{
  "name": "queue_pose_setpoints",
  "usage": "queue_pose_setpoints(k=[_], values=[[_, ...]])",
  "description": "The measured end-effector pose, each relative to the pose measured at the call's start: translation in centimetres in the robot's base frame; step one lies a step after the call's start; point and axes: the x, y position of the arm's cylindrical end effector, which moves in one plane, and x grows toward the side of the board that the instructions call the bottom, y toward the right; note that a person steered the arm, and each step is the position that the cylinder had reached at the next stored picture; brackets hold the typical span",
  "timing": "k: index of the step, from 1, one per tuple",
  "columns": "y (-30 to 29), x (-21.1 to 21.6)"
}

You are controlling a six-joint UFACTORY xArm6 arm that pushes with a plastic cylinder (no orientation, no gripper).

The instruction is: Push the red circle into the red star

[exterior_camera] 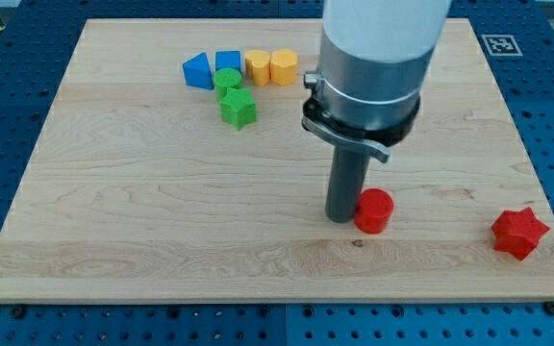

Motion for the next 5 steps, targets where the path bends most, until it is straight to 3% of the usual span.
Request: queue_pose_setpoints(k=[5], values=[[10.9, 0.1]])
